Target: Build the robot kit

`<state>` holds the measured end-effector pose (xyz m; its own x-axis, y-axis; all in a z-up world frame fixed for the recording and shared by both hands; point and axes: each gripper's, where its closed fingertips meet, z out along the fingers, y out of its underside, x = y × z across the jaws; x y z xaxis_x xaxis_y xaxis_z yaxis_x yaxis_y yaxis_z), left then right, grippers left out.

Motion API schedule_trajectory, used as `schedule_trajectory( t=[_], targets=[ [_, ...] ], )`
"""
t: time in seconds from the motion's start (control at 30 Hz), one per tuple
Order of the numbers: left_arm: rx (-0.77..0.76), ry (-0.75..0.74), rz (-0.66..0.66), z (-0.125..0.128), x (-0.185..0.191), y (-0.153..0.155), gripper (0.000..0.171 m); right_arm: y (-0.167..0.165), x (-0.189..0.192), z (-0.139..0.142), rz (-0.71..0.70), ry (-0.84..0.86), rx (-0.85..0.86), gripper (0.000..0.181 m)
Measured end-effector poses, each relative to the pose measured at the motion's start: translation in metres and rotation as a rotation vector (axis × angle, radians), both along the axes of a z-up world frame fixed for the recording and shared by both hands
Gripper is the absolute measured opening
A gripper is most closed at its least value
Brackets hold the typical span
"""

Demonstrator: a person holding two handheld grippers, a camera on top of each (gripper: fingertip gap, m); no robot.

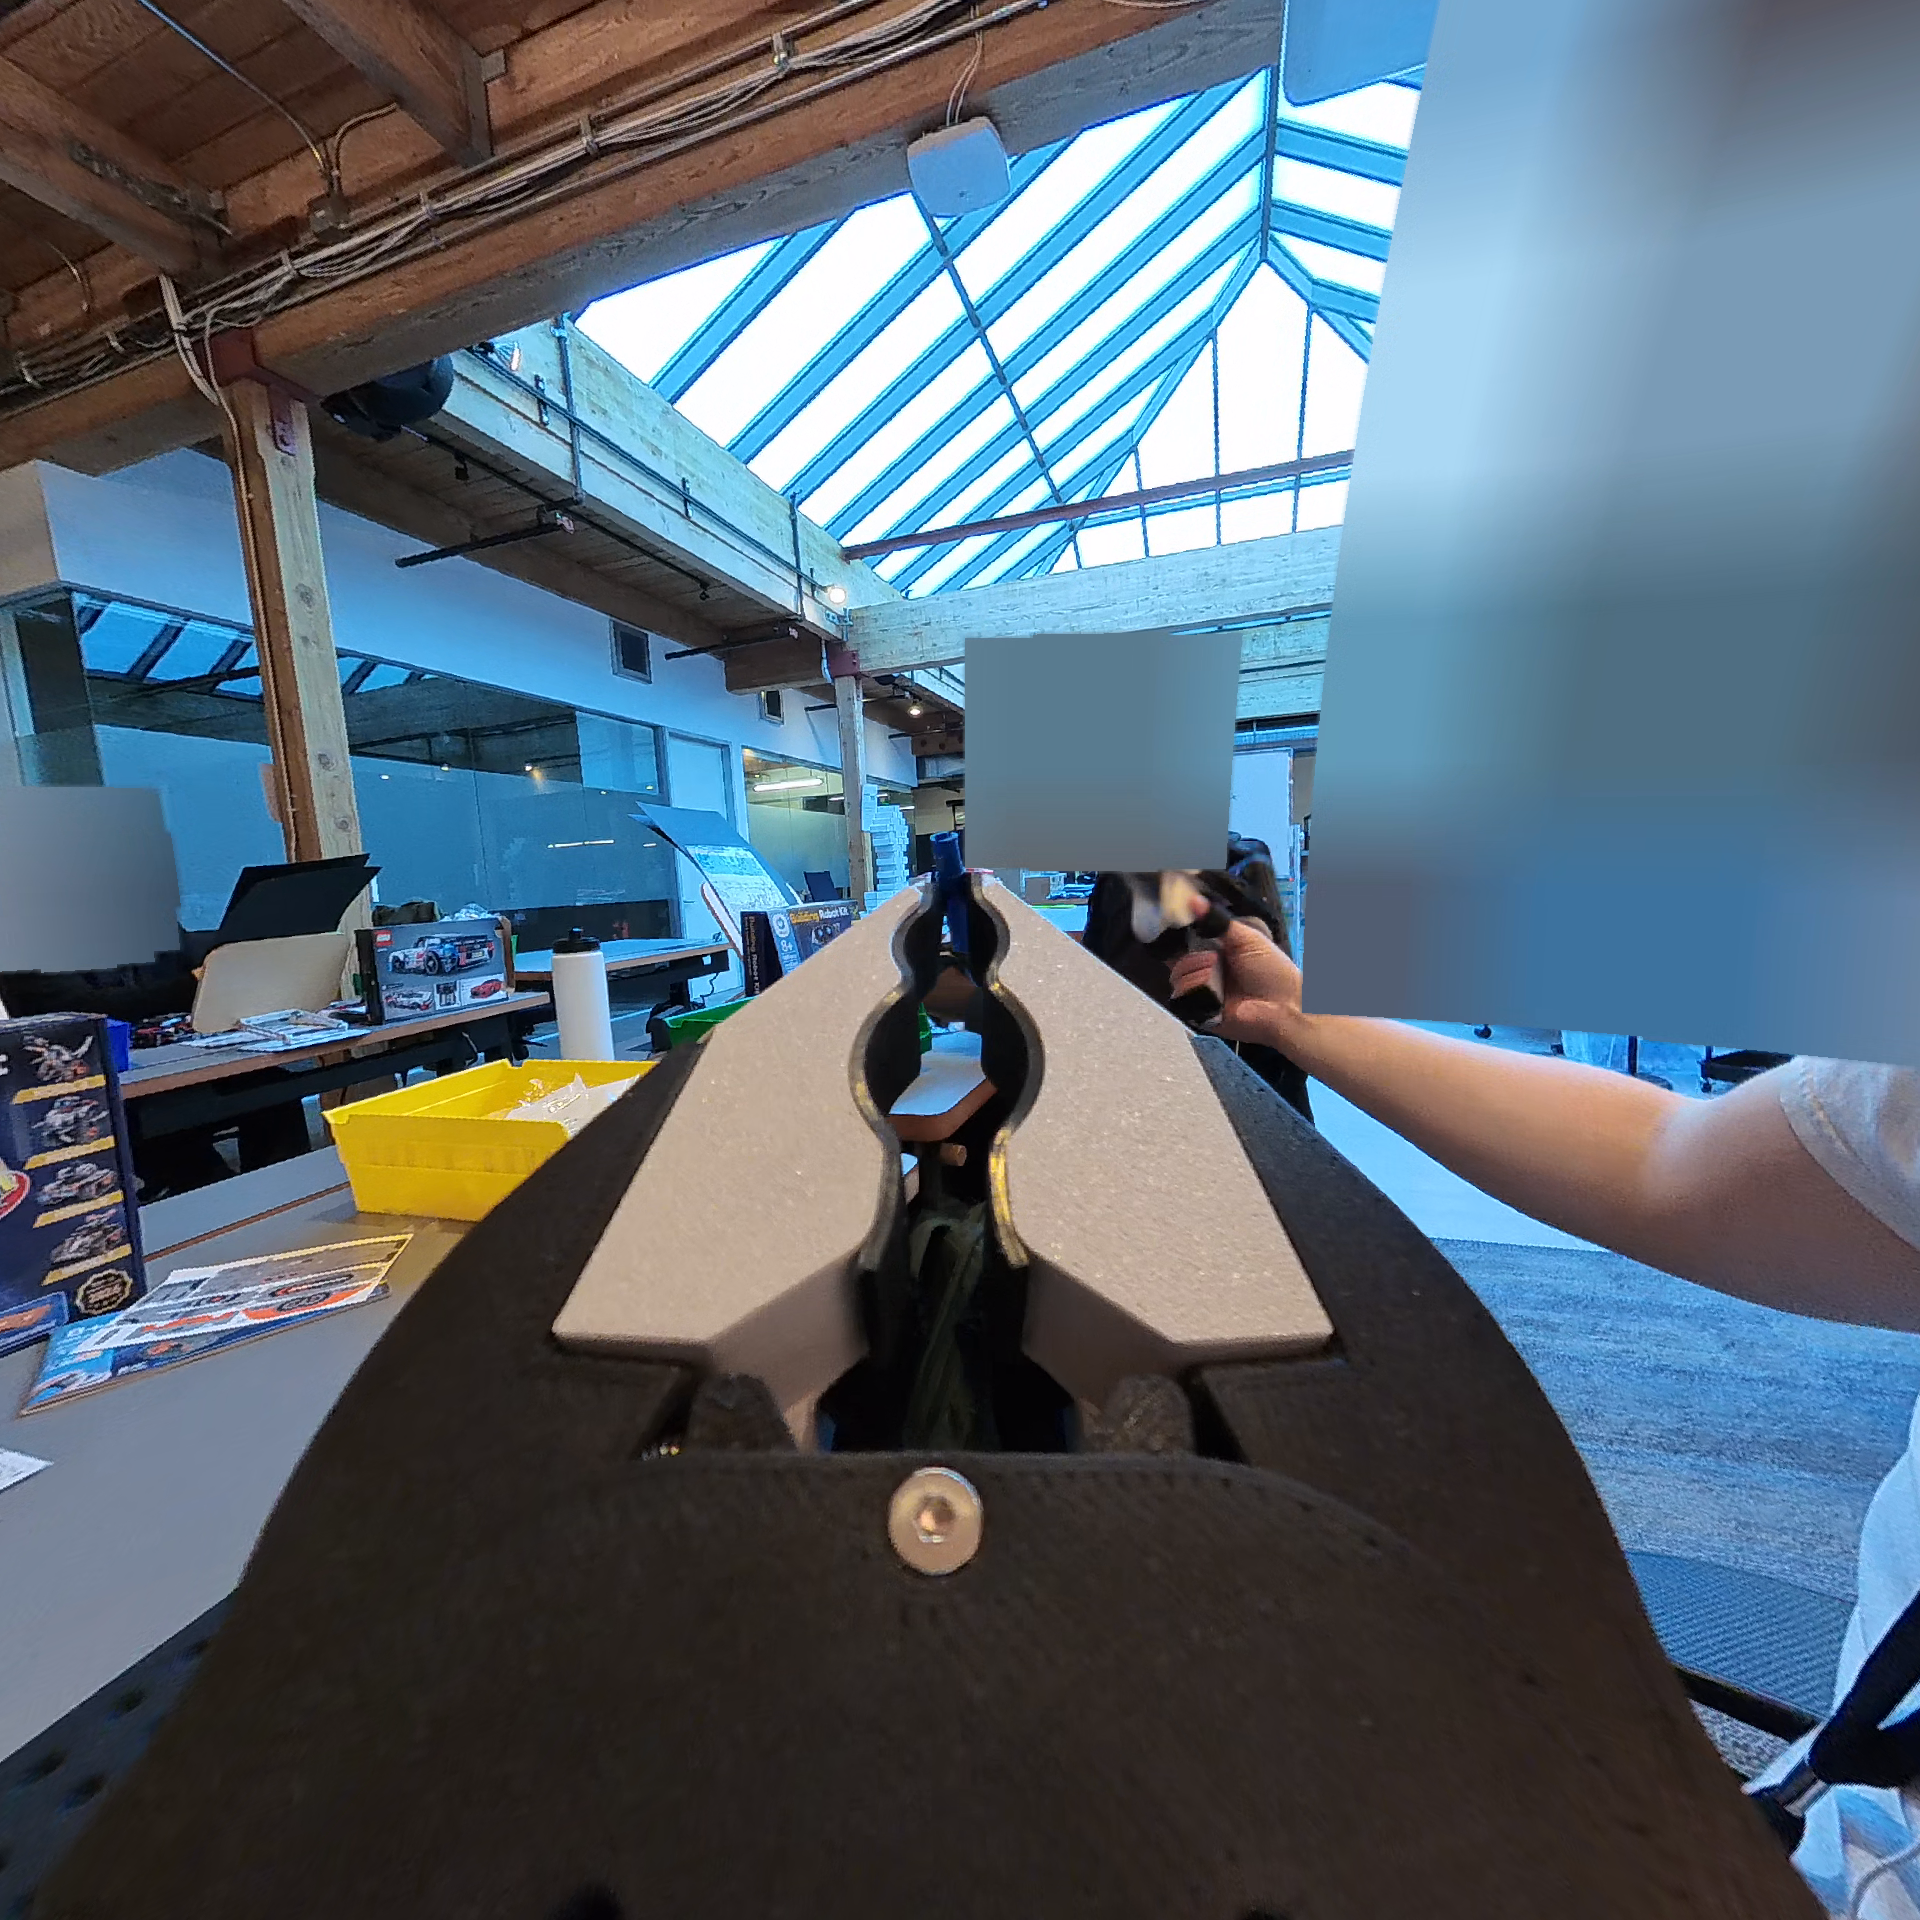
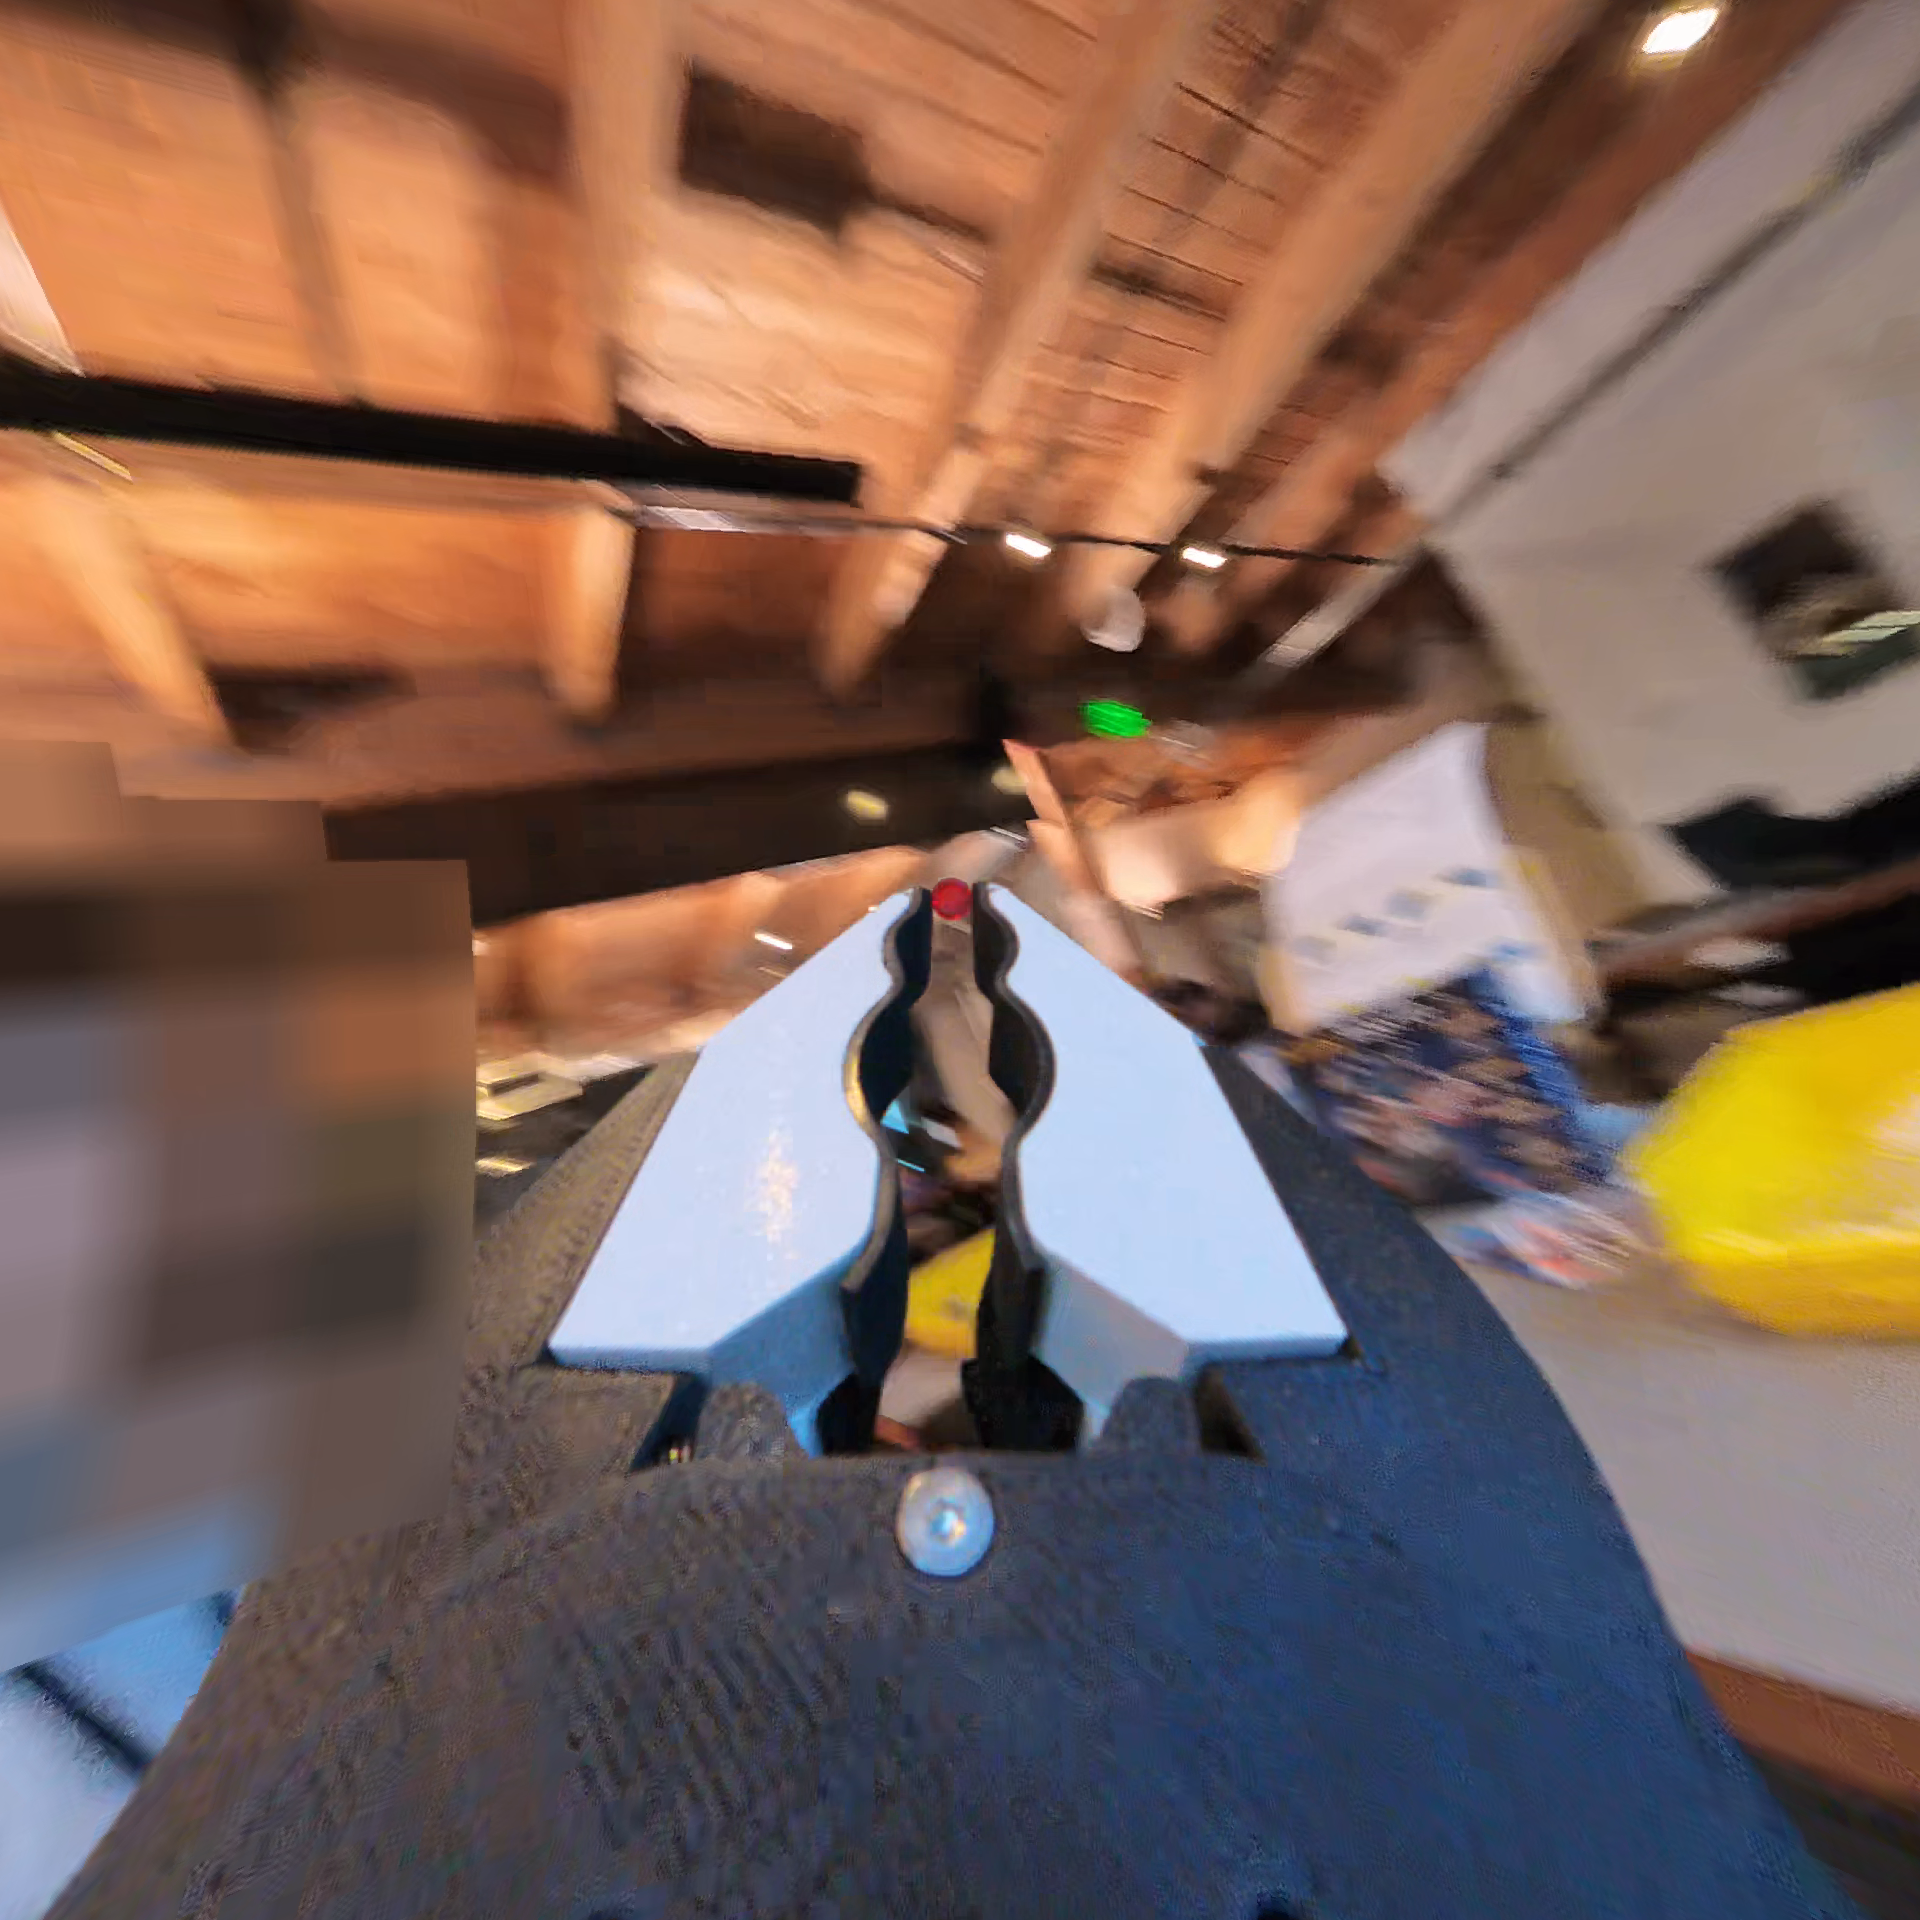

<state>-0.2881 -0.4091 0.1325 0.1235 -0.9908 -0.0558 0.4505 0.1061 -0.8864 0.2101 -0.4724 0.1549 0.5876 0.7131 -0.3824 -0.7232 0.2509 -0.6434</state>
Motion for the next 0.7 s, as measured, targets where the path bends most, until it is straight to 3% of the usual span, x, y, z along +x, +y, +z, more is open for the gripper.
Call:
schedule_trajectory(
  t=[0.07,0.17,0.3,0.5,0.7],
  targets=[
    [-0.004,0.001,0.004,-0.001,0.001,0.003,0.002,-0.014,0.005,0.003,0.111,0.095,0.096,0.006],
    [-0.01,0.008,0.009,-0.003,0.003,0.009,0.001,-0.002,0.018,-0.013,0.049,0.103,0.042,0.006],
    [-0.013,0.039,0.043,-0.007,0.009,0.021,0.001,0.067,0.056,-0.067,-0.202,-0.049,-0.351,0.006],
    [-0.017,0.111,0.125,-0.012,0.025,0.047,0.002,0.145,0.164,-0.164,-0.623,-0.337,-0.977,0.007],
    [-0.016,0.188,0.202,-0.015,0.044,0.076,0.002,0.19,0.215,-0.233,-0.696,-0.683,-1.355,0.007]
  ],
)
